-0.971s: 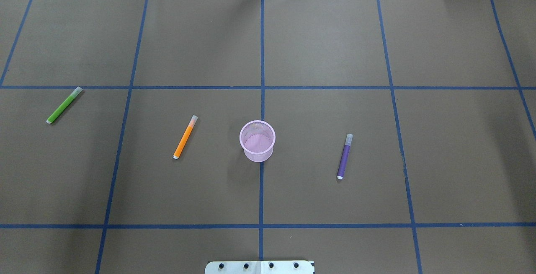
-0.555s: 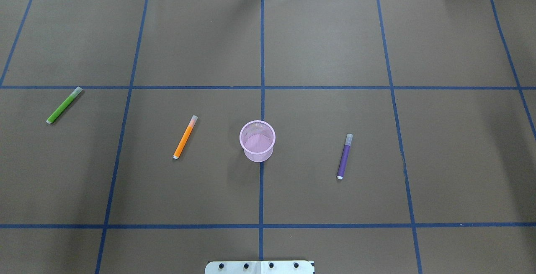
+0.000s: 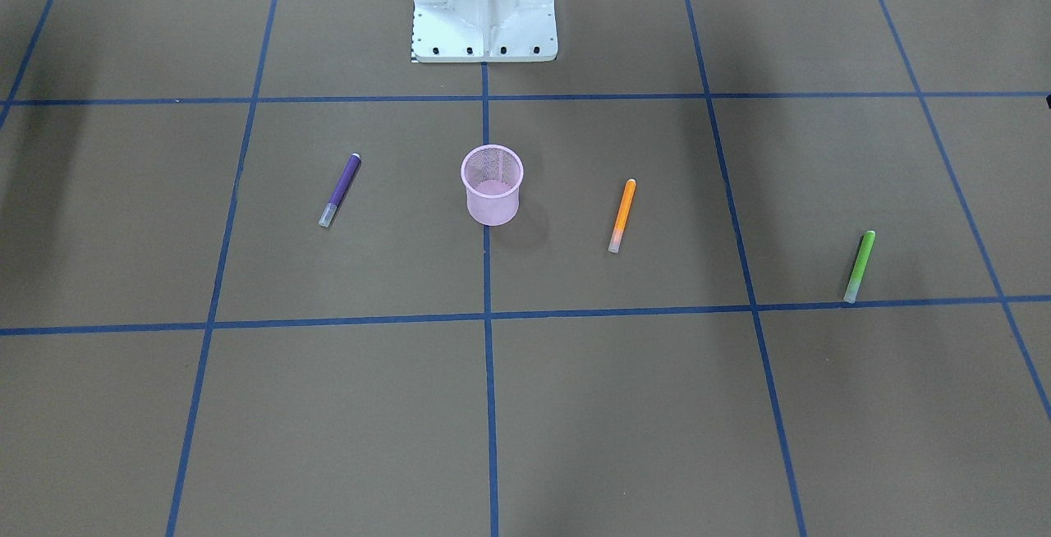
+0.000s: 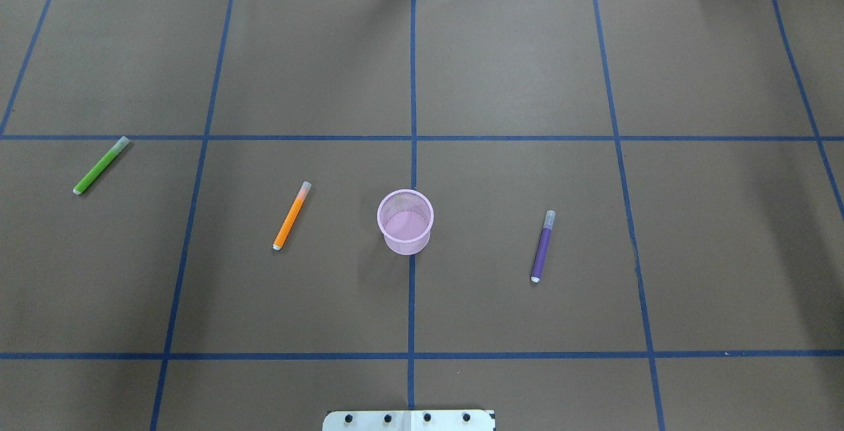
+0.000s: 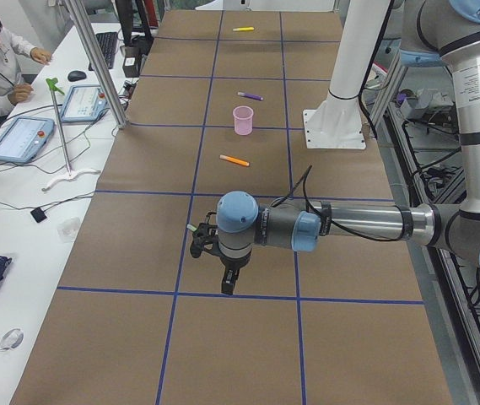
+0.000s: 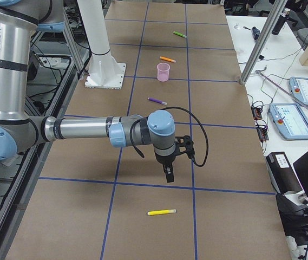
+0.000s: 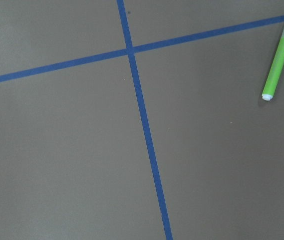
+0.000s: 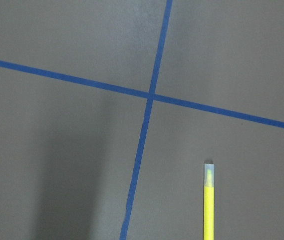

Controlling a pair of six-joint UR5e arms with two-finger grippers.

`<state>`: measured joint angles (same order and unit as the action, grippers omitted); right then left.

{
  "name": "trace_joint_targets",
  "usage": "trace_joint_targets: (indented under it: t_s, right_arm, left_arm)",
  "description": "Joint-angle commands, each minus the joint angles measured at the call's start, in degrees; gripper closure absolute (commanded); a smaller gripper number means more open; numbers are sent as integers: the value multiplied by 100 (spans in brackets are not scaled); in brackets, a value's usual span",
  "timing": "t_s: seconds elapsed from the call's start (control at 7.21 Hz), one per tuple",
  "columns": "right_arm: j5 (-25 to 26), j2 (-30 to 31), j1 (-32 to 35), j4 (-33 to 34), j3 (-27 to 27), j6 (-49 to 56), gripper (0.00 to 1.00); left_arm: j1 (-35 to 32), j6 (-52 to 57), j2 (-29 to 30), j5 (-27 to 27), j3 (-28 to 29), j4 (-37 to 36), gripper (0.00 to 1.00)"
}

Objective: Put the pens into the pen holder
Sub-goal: 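Close the right gripper on the yellow highlighter beside it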

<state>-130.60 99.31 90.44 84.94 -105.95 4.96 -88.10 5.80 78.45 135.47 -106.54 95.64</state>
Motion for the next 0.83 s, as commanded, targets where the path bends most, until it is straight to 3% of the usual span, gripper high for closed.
trace_joint_targets:
  t_s: [0.0,0.28,0.42,0.69]
  right_arm:
    - [-131,-217,0,13,-137,-13,1]
    - [-158,-140,0,-344,-6,31,1]
    - [-158,103,0,-1034,231,144,1]
    - [-158,168,0,-2328,1510,75,1]
  left_arm:
    - [-58,-17,555,-12,9,147,0]
    - [-67,18,567,32,10,174,0]
    - [-67,27,532,58,-7,183,0]
    - [-67,18,531,58,-34,183,0]
